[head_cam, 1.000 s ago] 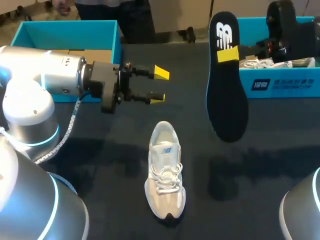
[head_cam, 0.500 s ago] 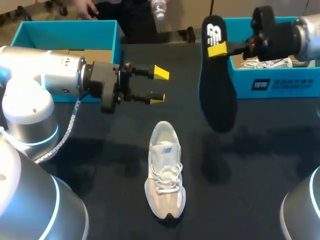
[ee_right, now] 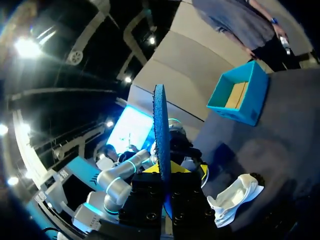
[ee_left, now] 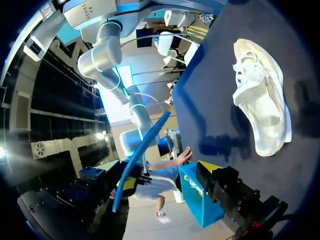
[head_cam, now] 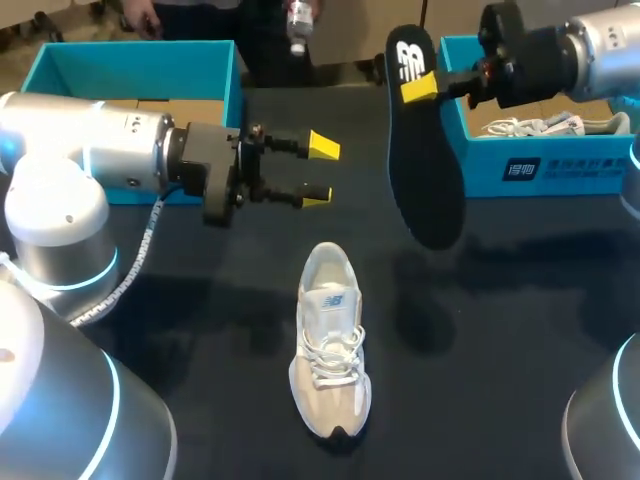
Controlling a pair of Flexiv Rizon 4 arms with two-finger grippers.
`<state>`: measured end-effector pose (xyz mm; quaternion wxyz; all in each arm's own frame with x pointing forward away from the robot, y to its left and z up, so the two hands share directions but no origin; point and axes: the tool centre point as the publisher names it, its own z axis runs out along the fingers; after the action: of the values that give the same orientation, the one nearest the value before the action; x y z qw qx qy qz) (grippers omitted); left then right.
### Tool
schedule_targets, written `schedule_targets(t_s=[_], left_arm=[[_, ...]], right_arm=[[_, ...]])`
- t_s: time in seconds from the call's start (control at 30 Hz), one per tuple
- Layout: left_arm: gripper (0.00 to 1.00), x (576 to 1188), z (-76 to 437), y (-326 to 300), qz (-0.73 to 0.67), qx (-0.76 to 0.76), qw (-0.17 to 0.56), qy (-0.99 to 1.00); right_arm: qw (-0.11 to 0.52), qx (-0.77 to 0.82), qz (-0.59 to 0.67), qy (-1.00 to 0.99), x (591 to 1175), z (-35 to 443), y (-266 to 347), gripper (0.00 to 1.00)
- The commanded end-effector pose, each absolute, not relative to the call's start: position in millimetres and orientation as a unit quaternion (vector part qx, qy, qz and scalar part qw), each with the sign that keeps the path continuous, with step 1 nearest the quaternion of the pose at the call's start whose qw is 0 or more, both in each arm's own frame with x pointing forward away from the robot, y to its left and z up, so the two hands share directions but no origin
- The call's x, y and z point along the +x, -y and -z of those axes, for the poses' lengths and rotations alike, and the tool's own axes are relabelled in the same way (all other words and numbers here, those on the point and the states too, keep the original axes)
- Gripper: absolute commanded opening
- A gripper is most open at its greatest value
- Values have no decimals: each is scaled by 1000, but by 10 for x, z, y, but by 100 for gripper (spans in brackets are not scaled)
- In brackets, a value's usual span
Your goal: Take the shoe out of the shoebox, open the shoe tongue, remove and reinsert the insole, then place the shoe into the shoebox
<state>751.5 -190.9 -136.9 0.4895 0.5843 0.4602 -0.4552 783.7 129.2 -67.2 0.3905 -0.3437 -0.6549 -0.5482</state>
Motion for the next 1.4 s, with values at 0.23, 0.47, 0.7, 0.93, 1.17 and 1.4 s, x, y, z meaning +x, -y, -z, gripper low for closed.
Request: schedule_targets(t_s=[0.23,0.47,0.7,0.93,1.17,1.4], left_arm=[[100,7643,1400,2016,464,532,525,-475],[100,7665,1393,2027,469,530,519,-479],[100,7673,1403,2041,474,533,517,-473],[100,7777,1499,2122,470,524,525,-478],[100,7805,1582,2153,470,521,519,-487],[100,7896,1656,2159,466,523,524,-485]], right_arm=[[431,-406,532,606,7998,1081,-1634,0],[432,-411,536,598,8003,1108,-1653,0],[452,-416,525,589,8031,1186,-1718,0],[487,-442,512,553,8129,1381,-1844,0],[479,-464,500,552,8225,1394,-1858,0],[480,-470,498,549,8246,1397,-1860,0]])
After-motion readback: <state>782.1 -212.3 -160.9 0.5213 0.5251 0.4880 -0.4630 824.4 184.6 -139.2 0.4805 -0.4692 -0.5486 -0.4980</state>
